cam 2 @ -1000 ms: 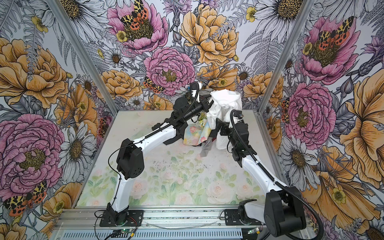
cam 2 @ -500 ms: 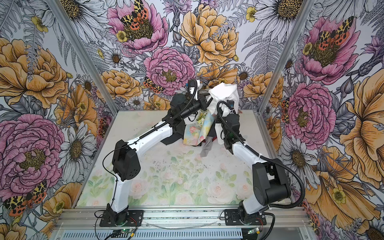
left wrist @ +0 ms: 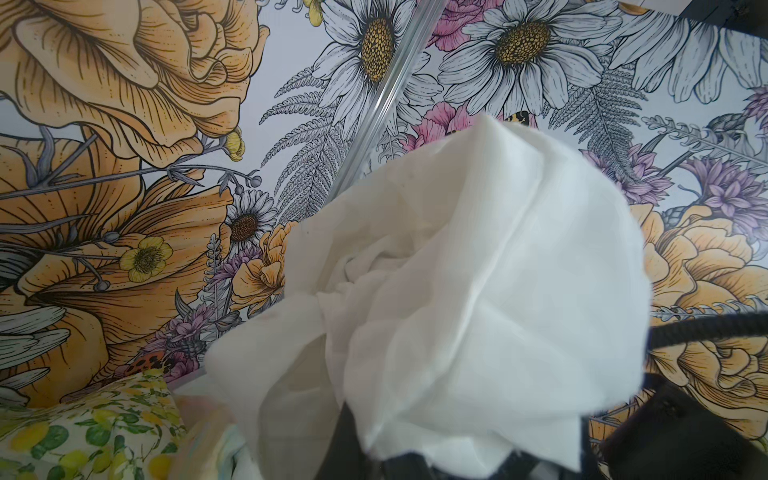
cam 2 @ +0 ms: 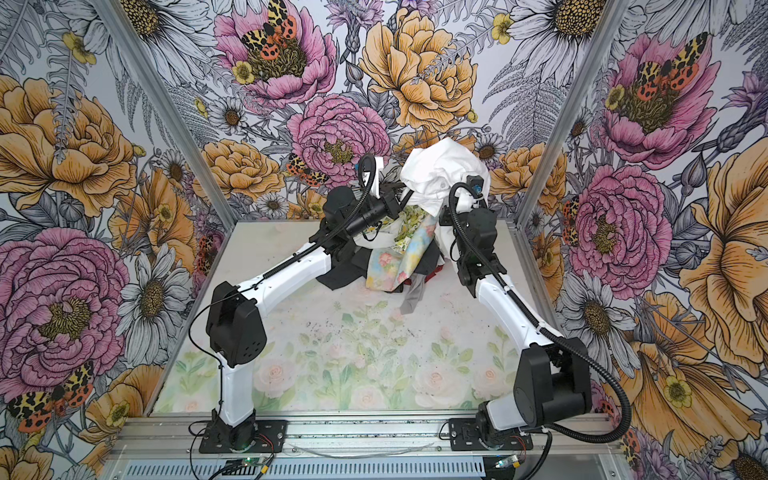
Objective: Pick out a specific cloth from the pile
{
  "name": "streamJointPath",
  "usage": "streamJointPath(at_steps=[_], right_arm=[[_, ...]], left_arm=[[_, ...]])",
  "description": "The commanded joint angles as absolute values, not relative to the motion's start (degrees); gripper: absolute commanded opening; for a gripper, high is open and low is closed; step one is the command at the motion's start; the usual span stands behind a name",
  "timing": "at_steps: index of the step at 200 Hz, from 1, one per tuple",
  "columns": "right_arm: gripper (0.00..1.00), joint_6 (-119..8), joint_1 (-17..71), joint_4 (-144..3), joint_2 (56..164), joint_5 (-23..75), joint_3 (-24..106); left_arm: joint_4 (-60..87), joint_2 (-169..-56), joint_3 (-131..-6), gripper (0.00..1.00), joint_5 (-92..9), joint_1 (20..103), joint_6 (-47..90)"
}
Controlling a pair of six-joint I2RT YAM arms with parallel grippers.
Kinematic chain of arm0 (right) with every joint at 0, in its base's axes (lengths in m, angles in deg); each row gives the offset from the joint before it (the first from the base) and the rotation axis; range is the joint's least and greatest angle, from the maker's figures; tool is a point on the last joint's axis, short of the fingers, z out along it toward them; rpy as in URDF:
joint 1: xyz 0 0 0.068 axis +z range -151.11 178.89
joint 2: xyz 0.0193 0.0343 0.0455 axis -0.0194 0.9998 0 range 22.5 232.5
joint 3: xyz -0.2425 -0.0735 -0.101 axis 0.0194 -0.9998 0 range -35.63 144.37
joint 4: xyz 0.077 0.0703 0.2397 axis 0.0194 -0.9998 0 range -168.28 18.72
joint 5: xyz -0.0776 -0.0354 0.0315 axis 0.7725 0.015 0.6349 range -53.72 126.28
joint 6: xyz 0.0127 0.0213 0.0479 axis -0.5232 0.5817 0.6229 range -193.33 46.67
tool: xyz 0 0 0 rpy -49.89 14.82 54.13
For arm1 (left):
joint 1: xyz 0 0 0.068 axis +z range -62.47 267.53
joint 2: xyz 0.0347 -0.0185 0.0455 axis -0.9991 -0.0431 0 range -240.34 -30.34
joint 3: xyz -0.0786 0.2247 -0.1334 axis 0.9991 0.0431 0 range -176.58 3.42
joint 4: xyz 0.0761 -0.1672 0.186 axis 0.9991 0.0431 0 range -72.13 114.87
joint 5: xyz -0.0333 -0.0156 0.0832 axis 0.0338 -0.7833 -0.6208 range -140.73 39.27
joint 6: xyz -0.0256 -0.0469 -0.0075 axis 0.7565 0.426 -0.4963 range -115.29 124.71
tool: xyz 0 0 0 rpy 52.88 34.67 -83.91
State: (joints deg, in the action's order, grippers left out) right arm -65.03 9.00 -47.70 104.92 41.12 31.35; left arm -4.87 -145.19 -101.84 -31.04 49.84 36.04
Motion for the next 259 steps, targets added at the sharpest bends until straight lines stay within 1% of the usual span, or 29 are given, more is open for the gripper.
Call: streamJointPath(at_steps=[1,20,28,68,97,116,145,181,209,215,259], right_arm=[[0.0,-63.2,6.1,-48.8,101.3,42.8,36.9],[0.0,-63.5,5.9,-53.4,101.3,43.2,40.8],[0.0,-63.6,5.8,-54.7,101.2,44.0,42.1],[0.0,-64.1,5.7,-62.0,102.1,45.3,51.0],[0.0,-64.7,5.8,-66.2,103.3,45.2,57.4],[0.0,-65.1,5.8,-68.9,104.0,45.0,61.4],[0.0,-64.8,6.3,-72.6,104.9,43.6,66.9],[0.0,-65.3,9.2,-74.6,104.9,43.0,68.1],[0.0,-65.5,12.2,-75.8,105.0,42.5,68.3],[0.0,-65.4,12.9,-75.9,105.1,42.4,68.3],[0.0,-64.5,18.6,-76.8,106.8,41.7,70.7]], left_arm=[[-6.7,-142.9,-99.3,0.16,-30.0,51.0,36.2],[-7.0,-142.8,-97.1,0.32,-30.1,51.2,36.0],[-7.3,-142.7,-95.9,0.37,-30.3,51.2,35.9],[-8.6,-142.0,-90.6,0.55,-30.8,51.3,35.6],[-8.8,-140.9,-87.0,0.65,-31.7,51.5,34.6],[-8.8,-140.6,-84.9,0.69,-31.6,51.7,34.4],[-8.9,-140.0,-82.0,0.71,-32.1,51.9,33.9],[-9.3,-138.2,-78.4,0.73,-32.6,52.6,33.4],[-9.3,-135.2,-74.0,0.73,-33.6,54.4,33.2],[-9.3,-132.6,-72.8,0.73,-33.9,54.8,33.2],[-9.4,-125.6,-64.0,0.74,-35.3,58.8,33.2]])
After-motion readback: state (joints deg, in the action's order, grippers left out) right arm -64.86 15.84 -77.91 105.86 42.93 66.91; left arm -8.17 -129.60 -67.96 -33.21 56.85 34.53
